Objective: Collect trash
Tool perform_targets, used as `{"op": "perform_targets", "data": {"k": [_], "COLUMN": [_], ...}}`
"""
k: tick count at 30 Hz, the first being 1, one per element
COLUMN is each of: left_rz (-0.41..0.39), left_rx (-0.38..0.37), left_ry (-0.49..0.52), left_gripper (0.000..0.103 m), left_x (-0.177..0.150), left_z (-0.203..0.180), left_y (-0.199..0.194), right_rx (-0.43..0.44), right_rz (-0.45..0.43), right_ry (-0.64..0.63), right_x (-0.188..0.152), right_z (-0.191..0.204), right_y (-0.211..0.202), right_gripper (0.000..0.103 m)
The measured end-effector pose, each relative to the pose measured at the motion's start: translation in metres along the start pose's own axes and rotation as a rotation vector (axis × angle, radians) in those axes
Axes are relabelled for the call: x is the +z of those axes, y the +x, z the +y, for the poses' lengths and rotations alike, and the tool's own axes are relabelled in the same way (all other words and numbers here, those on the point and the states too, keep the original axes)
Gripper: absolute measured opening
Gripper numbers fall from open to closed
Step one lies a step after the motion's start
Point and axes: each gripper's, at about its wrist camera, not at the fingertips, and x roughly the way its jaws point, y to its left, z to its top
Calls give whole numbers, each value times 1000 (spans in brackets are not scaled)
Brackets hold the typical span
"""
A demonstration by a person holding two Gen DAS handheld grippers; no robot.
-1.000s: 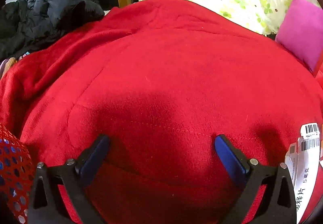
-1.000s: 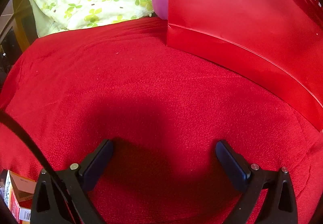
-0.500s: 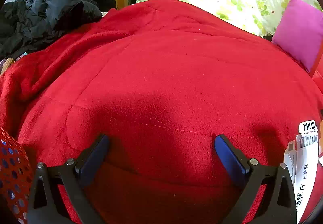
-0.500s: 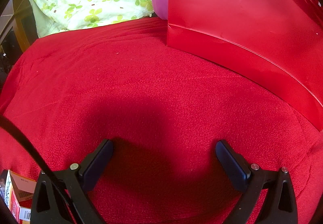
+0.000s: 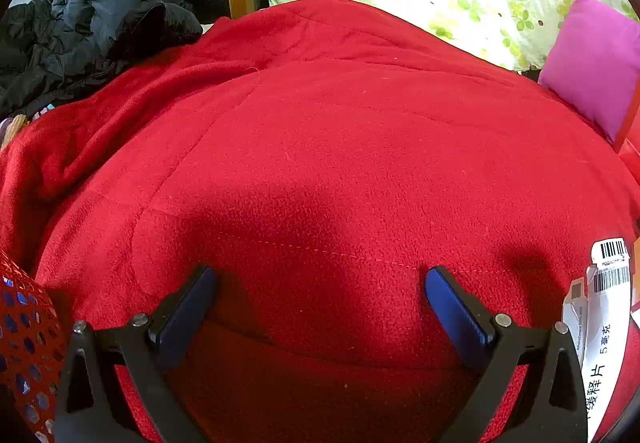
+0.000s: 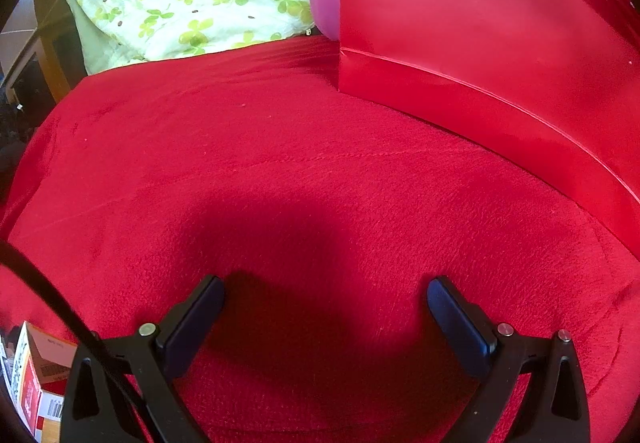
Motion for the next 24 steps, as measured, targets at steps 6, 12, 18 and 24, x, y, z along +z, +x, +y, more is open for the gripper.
{"op": "perform_targets", "data": {"k": [6, 12, 18, 24], "left_rz": [-1, -3, -3, -2], "left_rx": [0, -2, -1, -1], "left_ry": [1, 1, 0, 1], "left_gripper": [103, 103, 103, 103], "left_x": [0, 0, 0, 0], "left_z": [0, 0, 0, 0], "left_y": [0, 0, 0, 0], "right_rx": [-5, -7, -7, -7], "right_rz": [1, 2, 1, 1], "right_ry": [-4, -5, -5, -4], "right_x": [2, 1, 1, 1], "right_z": [2, 2, 2, 3], "right_y": [2, 2, 3, 3], "right_gripper": [102, 102, 102, 102]}}
